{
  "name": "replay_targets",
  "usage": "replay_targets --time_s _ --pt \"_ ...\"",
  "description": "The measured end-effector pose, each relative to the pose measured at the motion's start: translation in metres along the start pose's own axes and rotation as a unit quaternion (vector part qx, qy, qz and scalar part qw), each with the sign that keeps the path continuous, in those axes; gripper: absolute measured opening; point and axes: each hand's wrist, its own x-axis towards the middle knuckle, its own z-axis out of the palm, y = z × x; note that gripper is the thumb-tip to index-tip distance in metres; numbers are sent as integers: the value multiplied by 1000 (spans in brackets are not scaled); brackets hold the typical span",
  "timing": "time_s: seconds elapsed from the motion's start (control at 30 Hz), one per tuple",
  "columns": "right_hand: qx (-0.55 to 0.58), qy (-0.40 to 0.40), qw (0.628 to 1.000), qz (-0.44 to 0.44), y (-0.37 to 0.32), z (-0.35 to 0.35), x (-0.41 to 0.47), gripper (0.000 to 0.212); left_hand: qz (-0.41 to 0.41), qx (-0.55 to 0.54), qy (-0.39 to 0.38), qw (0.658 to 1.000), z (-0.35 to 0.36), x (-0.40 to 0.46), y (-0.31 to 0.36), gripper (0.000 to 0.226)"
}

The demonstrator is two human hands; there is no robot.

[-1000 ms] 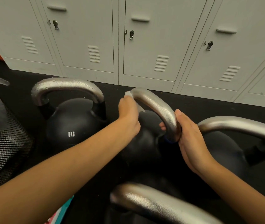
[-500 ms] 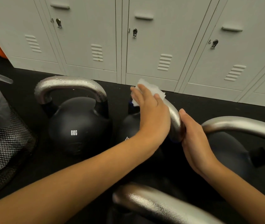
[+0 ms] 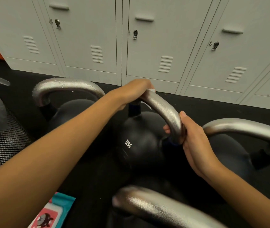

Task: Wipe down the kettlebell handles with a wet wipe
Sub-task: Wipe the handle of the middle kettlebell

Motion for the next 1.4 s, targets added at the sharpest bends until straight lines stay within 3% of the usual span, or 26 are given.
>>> replay_targets --time_s 0.17,0.23,0.37,0.47,0.57,0.67,0.87,1.0,1.13,1.3,1.4 --pt "5 1 1000 -1 0 -1 0 44 -61 -123 25 990 -5 16 -24 27" --pt "4 -2 1000 -3 0 -1 0 44 -84 -213 54 972 -3 22 -34 39" --pt "6 -2 1000 -2 0 -1 1 44 -125 -303 73 942 1 27 -49 34" --pt "13 -4 1000 -3 1 -1 0 45 -102 -273 58 955 -2 25 -39 45" --pt "20 -8 1000 -3 0 -2 -1 47 -30 -154 21 987 -7 23 -18 60" --pt "19 -10 1000 -3 1 -2 0 47 3 -53 -7 999 -8 22 -11 64" --pt "9 -10 1000 -8 1 -2 1 47 -34 -188 81 978 4 21 -41 55" --pt "9 -12 1000 -7 1 -2 0 47 -55 -289 125 947 21 10 -58 33" --pt "6 -11 1000 -2 0 -2 0 46 -67 -312 156 935 29 -3 -70 40" --pt "12 -11 1000 -2 0 -2 0 46 29 -148 144 978 29 -17 -79 42" --pt "11 -12 1000 -2 0 -2 0 46 82 -57 176 979 31 -26 -82 50"
